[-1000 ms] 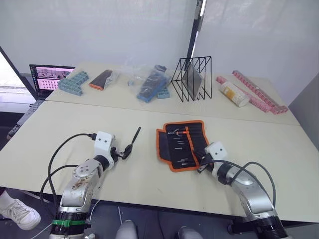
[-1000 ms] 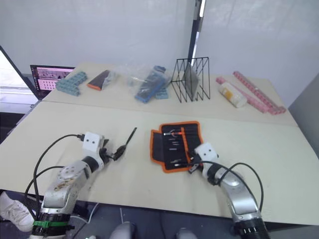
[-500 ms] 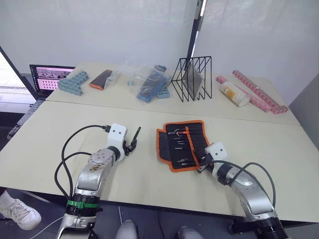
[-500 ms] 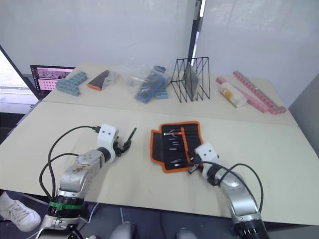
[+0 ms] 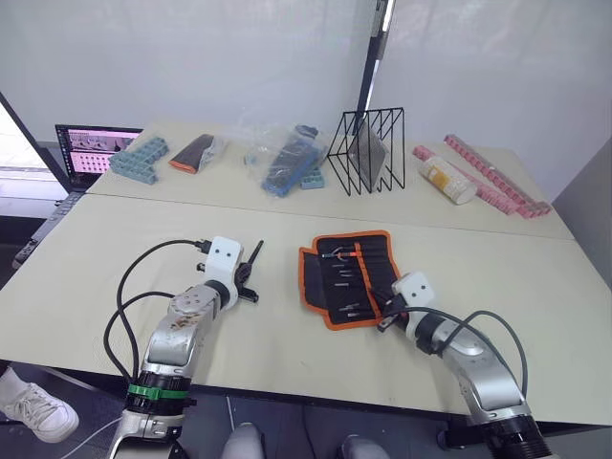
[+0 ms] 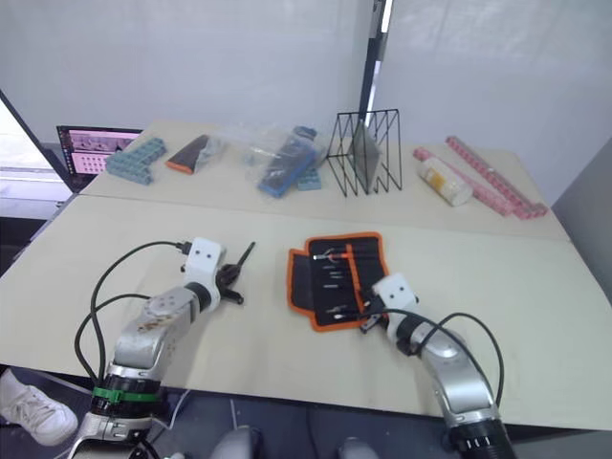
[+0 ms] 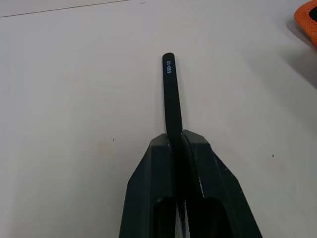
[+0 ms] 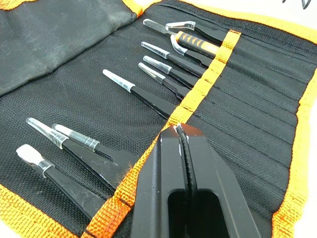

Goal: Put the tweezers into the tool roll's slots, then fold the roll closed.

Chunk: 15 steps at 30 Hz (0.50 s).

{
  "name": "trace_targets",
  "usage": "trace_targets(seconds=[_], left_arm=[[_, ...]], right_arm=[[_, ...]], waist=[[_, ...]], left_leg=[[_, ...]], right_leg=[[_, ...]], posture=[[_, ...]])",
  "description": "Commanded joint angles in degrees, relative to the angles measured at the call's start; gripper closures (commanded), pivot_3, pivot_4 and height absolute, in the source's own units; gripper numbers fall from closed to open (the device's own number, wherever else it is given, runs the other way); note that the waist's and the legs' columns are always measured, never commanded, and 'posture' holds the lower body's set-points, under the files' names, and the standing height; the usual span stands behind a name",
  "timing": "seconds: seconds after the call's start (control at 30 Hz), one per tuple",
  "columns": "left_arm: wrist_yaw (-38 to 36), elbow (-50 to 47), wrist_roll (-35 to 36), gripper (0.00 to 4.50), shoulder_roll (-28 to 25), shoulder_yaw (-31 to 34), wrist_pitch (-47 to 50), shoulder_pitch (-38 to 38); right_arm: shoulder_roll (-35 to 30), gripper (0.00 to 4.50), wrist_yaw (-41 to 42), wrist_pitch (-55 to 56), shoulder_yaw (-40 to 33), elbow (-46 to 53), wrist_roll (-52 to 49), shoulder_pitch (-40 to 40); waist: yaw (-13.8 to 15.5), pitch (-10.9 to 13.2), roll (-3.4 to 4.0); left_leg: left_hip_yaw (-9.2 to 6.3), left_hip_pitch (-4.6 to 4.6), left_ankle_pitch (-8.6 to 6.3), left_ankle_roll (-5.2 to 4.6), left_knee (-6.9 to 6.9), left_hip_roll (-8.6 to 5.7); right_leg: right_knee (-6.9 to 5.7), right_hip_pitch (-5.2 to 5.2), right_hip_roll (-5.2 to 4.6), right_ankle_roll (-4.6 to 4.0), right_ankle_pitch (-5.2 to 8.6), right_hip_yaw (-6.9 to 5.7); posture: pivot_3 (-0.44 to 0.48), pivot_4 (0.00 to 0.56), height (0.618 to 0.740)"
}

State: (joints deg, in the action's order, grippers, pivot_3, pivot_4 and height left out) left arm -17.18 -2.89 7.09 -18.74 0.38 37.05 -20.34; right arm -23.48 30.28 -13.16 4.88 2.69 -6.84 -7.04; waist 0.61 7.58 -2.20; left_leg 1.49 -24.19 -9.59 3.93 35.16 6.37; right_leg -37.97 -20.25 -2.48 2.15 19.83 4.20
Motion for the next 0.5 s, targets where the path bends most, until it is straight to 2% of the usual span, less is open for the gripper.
trace_targets(seconds=[0.03, 0.17, 0.33, 0.5], left_arm=[[-2.83, -3.13, 1.41, 4.47, -1.7, 1.55, -2.96, -3.82], [-10.38, -6.28, 7.28, 4.47, -2.54, 0.99, -0.66, -8.49], [-22.1, -9.12, 8.33, 4.47, -7.25, -7.68, 0.51, -14.26], [-33.46, -6.06, 7.17, 4.47, -11.18, -15.95, -1.24, -20.58]], right_arm=[[-0.22, 4.5, 0.36, -2.62, 1.13, -2.36, 1.11, 1.62], [-0.33, 4.5, 0.11, -2.49, 0.74, -2.05, 1.06, 2.23], [0.34, 4.5, -1.06, -2.63, 0.39, -1.32, 0.93, 2.86], [0.44, 4.5, -1.64, -2.89, -0.48, 1.23, 0.42, 4.33]], waist=[[0.05, 0.01, -0.01], [0.17, 0.02, -0.02], [0.04, 0.03, 0.06], [0.12, 0.12, 0.18]], left_leg=[[0.0, 0.0, 0.01, 0.02, -0.01, 0.0], [-0.01, -0.05, 0.04, 0.06, 0.0, 0.0], [-0.01, -0.01, 0.04, 0.06, -0.1, -0.01], [-0.02, -0.05, 0.04, 0.06, -0.12, -0.01]], right_leg=[[0.0, 0.0, 0.0, 0.0, 0.0, 0.0], [0.02, 0.01, -0.01, 0.01, 0.0, -0.02], [0.02, 0.0, 0.01, 0.01, 0.0, 0.0], [0.04, -0.03, 0.03, 0.01, 0.01, 0.0]], posture=[[0.0, 0.15, 0.713], [0.0, 0.15, 0.713], [0.0, 0.15, 0.713], [0.0, 0.15, 0.713]])
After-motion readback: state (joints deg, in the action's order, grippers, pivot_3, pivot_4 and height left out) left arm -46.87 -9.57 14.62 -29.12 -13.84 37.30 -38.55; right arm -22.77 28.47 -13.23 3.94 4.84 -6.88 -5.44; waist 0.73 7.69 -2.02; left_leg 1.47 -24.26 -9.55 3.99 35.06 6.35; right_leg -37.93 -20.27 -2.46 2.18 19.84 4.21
